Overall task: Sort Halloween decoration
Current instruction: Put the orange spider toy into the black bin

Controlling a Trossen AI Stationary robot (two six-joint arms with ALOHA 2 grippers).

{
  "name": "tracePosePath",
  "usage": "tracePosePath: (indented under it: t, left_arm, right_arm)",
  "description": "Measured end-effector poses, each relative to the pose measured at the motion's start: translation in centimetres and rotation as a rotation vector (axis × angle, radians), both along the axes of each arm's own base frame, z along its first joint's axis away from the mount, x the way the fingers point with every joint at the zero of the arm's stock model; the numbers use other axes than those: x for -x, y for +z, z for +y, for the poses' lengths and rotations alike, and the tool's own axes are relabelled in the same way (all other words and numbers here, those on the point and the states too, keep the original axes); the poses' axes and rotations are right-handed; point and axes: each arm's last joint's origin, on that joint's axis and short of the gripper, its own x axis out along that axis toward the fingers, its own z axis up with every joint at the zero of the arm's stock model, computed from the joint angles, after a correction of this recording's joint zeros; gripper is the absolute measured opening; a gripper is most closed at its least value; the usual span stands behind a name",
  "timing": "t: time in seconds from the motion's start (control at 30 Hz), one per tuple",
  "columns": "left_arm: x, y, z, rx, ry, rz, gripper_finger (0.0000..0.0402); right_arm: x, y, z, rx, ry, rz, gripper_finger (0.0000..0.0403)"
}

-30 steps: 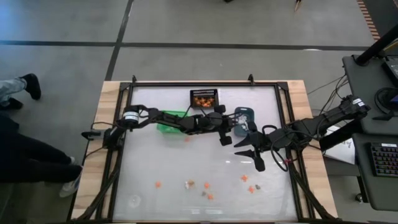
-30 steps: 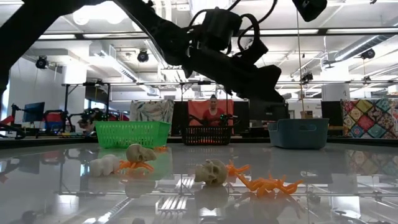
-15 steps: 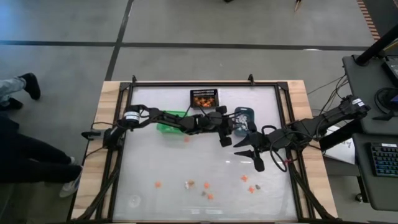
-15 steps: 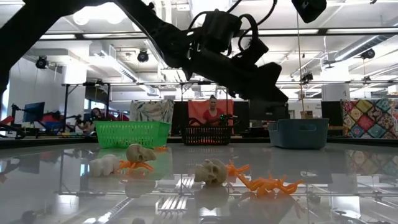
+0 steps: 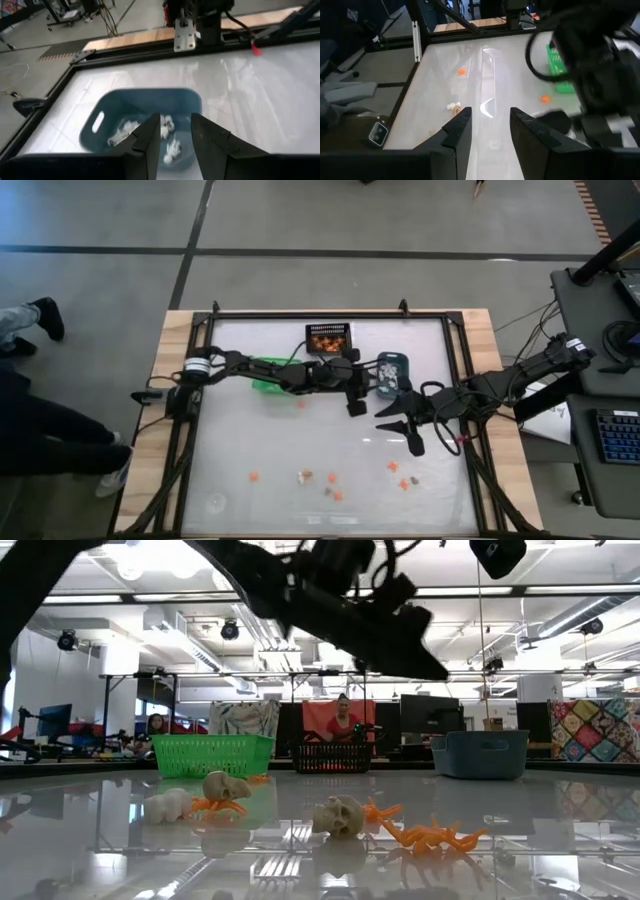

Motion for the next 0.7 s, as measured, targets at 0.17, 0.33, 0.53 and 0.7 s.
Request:
tracePosePath:
  t: [0.17, 0.33, 0.53, 0.7]
  left_arm:
    - [3.4, 2.3, -1.2, -0.009, -0.023, -0.013, 0.0090]
    - [7.6, 3.8, -2.7, 0.004, -0.013, -0.038, 0.0090]
    - [11.7, 5.7, -5.0, 0.045, -0.044, -0.132, 0.0090]
    - [14.2, 6.4, -6.9, 0.077, -0.100, -0.159, 0.0090]
  right_arm:
    - [0.2, -0.7, 0.4, -0.006, 0.014, 0.021, 0.0123]
    - [0.4, -1.9, 1.0, -0.016, 0.028, 0.060, 0.0123]
    - [-0.1, -4.3, 1.2, 0.010, -0.009, 0.139, 0.0123]
    - [-0.5, -8.3, 2.2, 0.067, 0.031, 0.297, 0.0123]
